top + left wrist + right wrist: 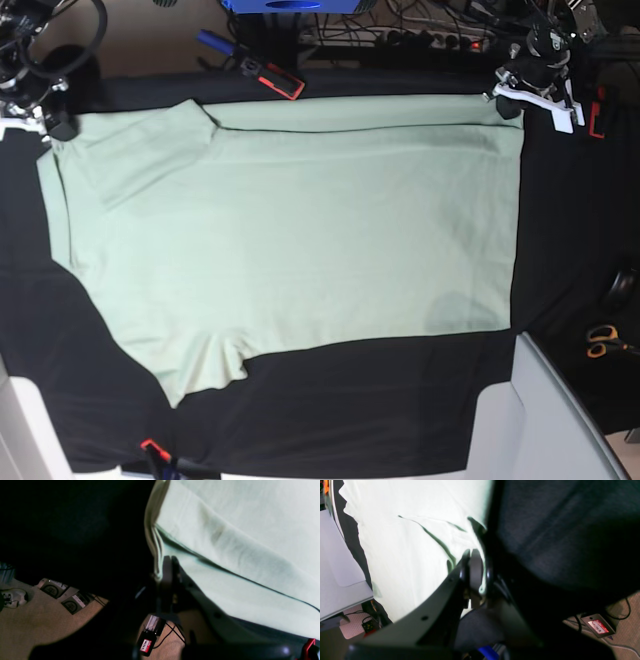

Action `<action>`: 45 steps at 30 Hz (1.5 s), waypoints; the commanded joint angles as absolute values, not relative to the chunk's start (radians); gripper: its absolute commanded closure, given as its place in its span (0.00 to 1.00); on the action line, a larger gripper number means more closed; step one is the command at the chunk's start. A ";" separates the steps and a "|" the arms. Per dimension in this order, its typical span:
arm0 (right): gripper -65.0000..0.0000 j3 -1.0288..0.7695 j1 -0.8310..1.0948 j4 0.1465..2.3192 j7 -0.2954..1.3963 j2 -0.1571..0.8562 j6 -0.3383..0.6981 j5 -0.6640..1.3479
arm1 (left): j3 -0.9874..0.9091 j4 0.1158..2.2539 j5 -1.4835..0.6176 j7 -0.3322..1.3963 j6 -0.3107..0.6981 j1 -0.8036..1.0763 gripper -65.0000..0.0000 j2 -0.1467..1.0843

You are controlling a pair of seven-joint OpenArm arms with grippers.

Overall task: Fold the T-shirt properly
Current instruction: 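Pull the grasped edge back toward the collar with both grippers, then release the shirt and move the right gripper to the shirt's side edge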

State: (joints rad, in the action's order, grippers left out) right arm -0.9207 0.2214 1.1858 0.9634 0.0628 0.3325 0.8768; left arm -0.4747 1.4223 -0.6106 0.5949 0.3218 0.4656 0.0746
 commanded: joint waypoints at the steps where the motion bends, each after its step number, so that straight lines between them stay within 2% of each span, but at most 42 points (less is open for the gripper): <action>1: 1.00 -0.926 0.232 1.202 0.951 0.076 0.338 0.891 | -0.478 1.438 -0.613 0.584 0.320 0.472 1.00 0.087; 17: 0.98 -0.926 0.245 1.204 0.951 0.048 0.338 0.891 | -0.478 1.438 -0.610 0.587 0.320 0.479 1.00 0.090; 19: 0.92 -0.926 0.245 1.205 0.951 0.047 0.338 0.891 | -0.467 1.440 -0.610 0.587 0.320 0.487 1.00 0.110; 21: 0.79 -0.929 0.245 1.205 0.951 0.035 0.338 0.891 | -0.444 1.440 -0.610 0.587 0.318 0.487 0.99 0.128; 23: 0.60 -0.969 0.254 1.234 0.951 0.022 0.338 0.891 | -0.446 1.438 -0.610 0.587 0.317 0.489 0.88 0.136; 24: 0.52 -0.984 0.257 1.257 0.951 0.005 0.338 0.891 | -0.447 1.438 -0.610 0.587 0.317 0.496 0.80 0.136; 26: 0.40 -1.007 0.259 1.319 0.952 -0.013 0.338 0.888 | -0.447 1.440 -0.610 0.587 0.317 0.504 0.64 0.139; 27: 0.36 -1.013 0.263 1.353 0.952 -0.018 0.338 0.888 | -0.447 1.440 -0.610 0.587 0.317 0.506 0.55 0.139; 29: 0.35 -1.032 0.269 1.399 0.977 -0.028 0.334 0.888 | -0.447 1.440 -0.610 0.587 0.317 0.507 0.43 0.139; 31: 0.35 -1.072 0.268 1.435 1.004 -0.031 0.298 0.889 | -0.456 1.440 -0.610 0.587 0.317 0.507 0.35 0.139; 35: 0.35 -1.090 0.260 1.477 1.009 -0.030 0.282 0.889 | -0.584 1.438 -0.610 0.587 0.317 0.509 0.34 0.137; 39: 0.35 -1.059 0.213 1.468 1.018 0.038 0.282 0.883 | -0.697 1.438 -0.610 0.587 0.317 0.498 0.34 0.159; 45: 0.35 -0.880 0.090 1.440 1.021 0.180 0.280 0.883 | -0.704 1.438 -0.610 0.587 0.318 0.437 0.34 0.257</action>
State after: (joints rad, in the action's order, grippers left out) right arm -0.8745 0.0940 1.4292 1.0306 0.1638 0.2775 0.8669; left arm -0.6975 1.4231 -0.6041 0.6052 0.3145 0.4290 0.2443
